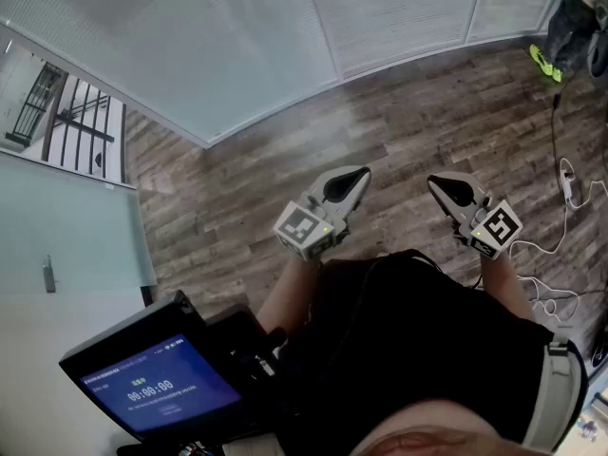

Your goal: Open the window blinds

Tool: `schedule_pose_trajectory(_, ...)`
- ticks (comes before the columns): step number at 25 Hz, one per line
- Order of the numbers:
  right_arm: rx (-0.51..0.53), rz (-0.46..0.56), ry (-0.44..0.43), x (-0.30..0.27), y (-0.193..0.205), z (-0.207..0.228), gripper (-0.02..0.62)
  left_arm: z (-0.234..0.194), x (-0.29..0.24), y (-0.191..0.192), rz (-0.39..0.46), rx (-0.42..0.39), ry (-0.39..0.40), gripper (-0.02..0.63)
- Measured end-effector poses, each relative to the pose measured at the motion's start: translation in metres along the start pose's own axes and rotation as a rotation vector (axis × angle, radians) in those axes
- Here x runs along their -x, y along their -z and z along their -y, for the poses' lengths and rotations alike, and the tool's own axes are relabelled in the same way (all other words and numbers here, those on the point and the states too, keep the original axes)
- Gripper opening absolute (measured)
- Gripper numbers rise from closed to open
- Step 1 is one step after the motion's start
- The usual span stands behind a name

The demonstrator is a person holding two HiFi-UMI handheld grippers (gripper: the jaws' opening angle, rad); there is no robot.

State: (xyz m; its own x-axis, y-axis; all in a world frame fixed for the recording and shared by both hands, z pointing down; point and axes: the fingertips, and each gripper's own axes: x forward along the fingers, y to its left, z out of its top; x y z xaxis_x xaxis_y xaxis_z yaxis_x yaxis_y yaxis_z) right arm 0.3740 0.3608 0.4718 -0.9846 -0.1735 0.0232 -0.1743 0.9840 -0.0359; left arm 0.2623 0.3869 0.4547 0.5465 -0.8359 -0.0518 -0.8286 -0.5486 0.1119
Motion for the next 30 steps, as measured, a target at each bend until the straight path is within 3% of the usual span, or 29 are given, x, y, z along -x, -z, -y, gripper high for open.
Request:
schedule_pose_trajectory(7,-0.004,0.048,-0.006,-0.009,-0.005,0.006,0.005,-0.004,-0.001,0.006,-0.018,-0.011,0.009,0.003)
schedule_pose_trajectory(12,-0.048,0.118,-0.037,-0.014,-0.007,0.012,0.006,-0.003,0.003,0.002,-0.05,-0.03,-0.03,0.003)
schedule_pose_trajectory(20,-0.064,0.099,-0.08,-0.015,0.006,0.012,0.006,-0.002,0.008,0.01,-0.069,-0.056,-0.06,0.003)
schedule_pose_trajectory(30,-0.047,0.094,-0.133,-0.041,0.006,0.001,0.005,-0.016,0.014,0.024,-0.087,-0.033,-0.082,0.003)
